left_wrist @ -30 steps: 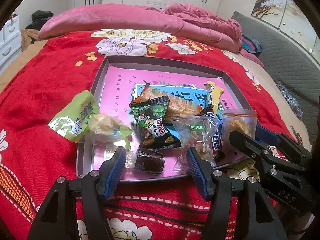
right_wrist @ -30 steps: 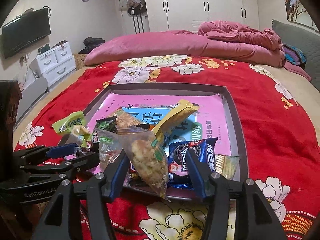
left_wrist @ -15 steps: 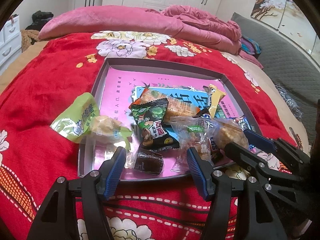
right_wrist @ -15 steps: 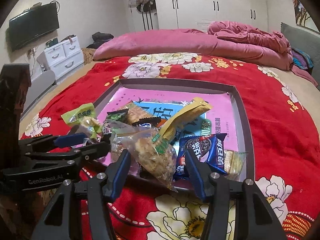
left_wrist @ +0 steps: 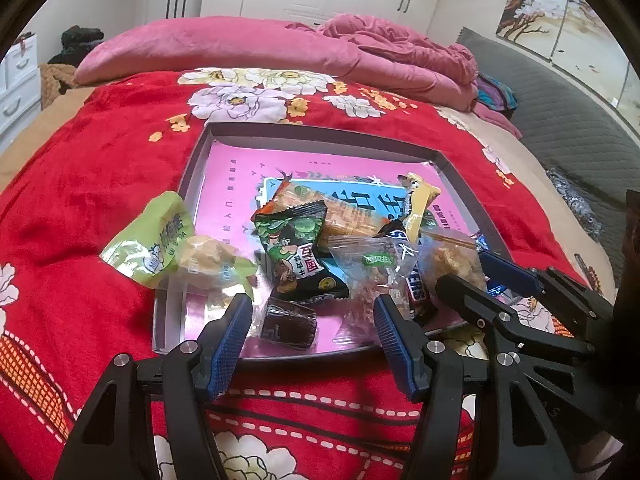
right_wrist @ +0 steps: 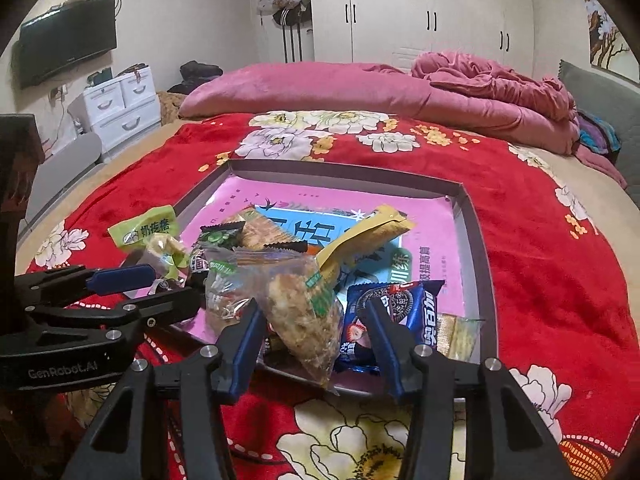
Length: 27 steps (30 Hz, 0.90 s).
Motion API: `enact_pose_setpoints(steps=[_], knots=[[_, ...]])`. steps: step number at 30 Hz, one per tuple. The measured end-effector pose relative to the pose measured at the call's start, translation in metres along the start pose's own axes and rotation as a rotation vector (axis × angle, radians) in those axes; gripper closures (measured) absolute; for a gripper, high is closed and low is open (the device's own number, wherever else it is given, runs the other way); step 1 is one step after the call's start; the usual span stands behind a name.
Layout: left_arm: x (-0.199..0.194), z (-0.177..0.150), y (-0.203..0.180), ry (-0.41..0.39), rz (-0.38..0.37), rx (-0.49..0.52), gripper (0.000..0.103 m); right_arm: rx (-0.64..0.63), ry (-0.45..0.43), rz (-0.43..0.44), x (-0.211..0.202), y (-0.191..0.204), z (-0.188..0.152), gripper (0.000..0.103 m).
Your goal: Organize snacks
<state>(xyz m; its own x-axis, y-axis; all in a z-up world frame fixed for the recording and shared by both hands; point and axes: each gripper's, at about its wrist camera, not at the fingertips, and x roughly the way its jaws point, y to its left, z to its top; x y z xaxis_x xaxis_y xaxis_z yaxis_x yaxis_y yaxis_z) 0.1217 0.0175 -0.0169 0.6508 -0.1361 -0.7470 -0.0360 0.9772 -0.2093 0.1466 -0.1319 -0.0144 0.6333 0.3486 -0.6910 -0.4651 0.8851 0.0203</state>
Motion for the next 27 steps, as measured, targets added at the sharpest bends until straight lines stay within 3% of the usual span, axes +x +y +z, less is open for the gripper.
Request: enact_pose_setpoints(steps=[10,27], knots=[[-0.005,-0.002,-0.004,-0.011,0.002,0.015,0.037,0.042,-0.015,0.036,-0.006,-0.006,0.001,0.051],[-0.020,-0.007,-0.003,-0.046,0.028,0.013,0.036,0.029,-0.068,0.016,-0.025,-0.003,0.001,0.045]])
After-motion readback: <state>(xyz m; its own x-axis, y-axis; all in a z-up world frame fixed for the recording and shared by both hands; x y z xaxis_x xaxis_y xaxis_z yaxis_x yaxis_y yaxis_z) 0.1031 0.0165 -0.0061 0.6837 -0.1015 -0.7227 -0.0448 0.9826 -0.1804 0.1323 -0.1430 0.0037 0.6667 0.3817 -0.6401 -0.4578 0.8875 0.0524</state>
